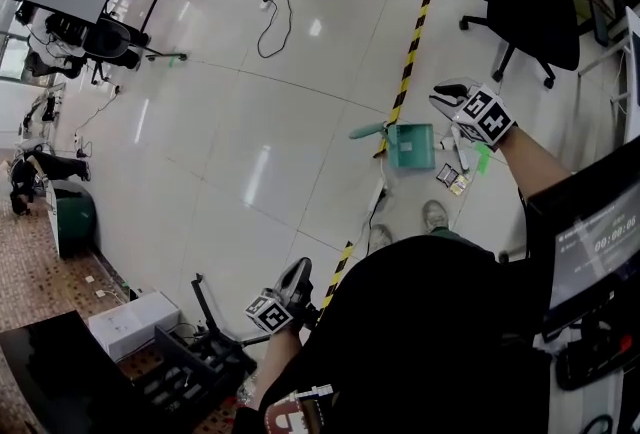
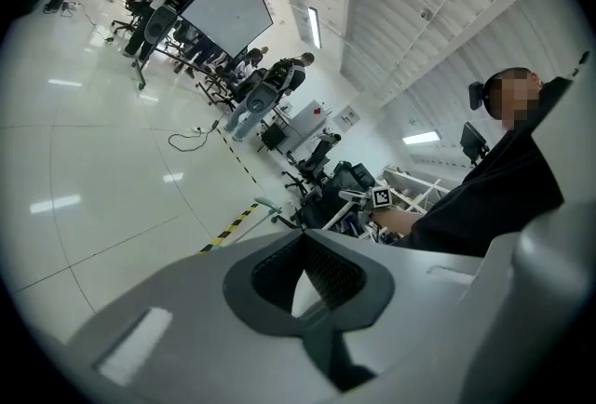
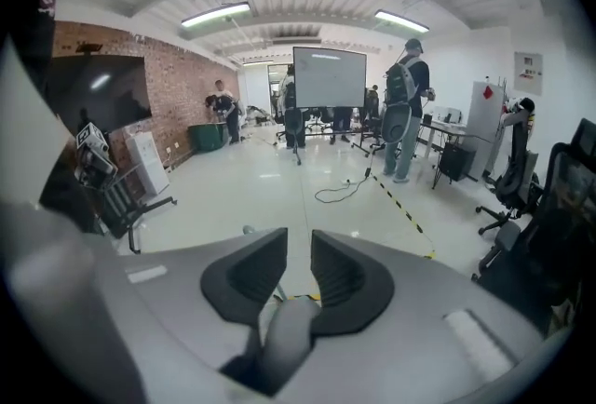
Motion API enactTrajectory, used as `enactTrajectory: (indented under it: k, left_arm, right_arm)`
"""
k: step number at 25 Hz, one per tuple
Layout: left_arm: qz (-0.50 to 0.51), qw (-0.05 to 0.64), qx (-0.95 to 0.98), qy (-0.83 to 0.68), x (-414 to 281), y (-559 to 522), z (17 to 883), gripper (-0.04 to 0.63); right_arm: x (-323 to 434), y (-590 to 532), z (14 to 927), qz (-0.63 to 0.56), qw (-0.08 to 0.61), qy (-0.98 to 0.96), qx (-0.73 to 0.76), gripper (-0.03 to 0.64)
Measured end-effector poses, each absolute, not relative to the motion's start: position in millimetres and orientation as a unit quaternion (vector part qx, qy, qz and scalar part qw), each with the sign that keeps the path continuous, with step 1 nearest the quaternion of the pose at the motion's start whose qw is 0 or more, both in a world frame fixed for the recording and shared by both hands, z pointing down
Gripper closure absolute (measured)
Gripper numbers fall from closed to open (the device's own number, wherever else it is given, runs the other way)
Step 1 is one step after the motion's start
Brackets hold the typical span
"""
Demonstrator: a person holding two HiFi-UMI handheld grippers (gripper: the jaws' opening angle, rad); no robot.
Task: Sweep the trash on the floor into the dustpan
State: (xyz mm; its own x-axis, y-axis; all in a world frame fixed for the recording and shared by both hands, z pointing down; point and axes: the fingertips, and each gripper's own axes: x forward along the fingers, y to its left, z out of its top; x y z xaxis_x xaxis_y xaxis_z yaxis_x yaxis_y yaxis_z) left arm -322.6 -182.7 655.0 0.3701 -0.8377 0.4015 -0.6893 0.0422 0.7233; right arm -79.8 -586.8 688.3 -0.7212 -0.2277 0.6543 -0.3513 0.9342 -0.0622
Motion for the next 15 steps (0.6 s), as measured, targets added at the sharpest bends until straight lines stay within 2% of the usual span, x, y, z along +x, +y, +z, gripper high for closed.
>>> enactTrajectory:
  k: [2, 5, 8, 15]
  left_arm:
    - [-0.085, 0.46, 0.688, -0.555, -332.6, -175.4, 657.7, 0.595]
    - [-0.09, 0.457, 0.692, -0.551, -347.1, -165.7, 665.0, 0.595]
    - [-0.096, 0.453, 0.699, -0.545, -359.4, -163.9, 666.5, 0.595]
    - [-0.099, 0.44, 0.744, -0.493, -378.5, -174.5, 669.9, 0.595]
  right_arm:
    - [-87.7, -582.7, 677.4, 0.09, 0.332, -0.924, 0.166, 0.546]
    - [-77.7, -575.8, 676.7, 0.07, 0.362, -0.912, 0.179, 0.581]
    - [-50.8, -570.2, 674.1, 0.081, 0.378, -0.9, 0.203, 0.586]
    - [15.3, -549.2, 638.4, 0.12, 0.367, -0.871, 0.305, 0.586]
